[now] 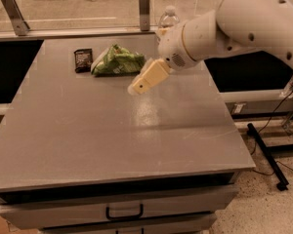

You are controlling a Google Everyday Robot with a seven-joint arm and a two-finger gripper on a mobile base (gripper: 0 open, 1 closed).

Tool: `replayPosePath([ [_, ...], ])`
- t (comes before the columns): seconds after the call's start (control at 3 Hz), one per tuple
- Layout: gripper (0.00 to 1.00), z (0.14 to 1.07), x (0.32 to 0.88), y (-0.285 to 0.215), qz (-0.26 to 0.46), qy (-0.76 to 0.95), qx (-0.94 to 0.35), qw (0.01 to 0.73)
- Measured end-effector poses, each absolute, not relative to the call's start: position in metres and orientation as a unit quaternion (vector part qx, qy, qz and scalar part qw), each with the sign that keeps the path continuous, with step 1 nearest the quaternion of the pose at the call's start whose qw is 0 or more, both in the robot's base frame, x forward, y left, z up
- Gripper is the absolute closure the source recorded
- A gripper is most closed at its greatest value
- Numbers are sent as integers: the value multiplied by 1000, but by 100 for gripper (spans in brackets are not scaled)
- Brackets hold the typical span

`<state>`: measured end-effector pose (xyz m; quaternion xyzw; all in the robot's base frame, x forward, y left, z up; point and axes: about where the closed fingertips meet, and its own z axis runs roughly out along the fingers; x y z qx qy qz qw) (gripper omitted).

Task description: Move green jalapeno chip bag near rxbar chocolate

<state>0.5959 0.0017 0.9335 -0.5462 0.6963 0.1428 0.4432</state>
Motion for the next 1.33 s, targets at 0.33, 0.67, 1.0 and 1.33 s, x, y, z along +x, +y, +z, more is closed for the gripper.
replayPosePath([
  [0.33, 0, 942, 566, -28, 162, 684, -557, 442],
  [0.67, 0, 959, 558, -78, 166, 666, -547, 479],
  [1.0, 0, 997, 552, -139, 113, 659, -531, 520],
  [1.33, 0, 1000, 552, -144, 108, 658, -530, 523],
])
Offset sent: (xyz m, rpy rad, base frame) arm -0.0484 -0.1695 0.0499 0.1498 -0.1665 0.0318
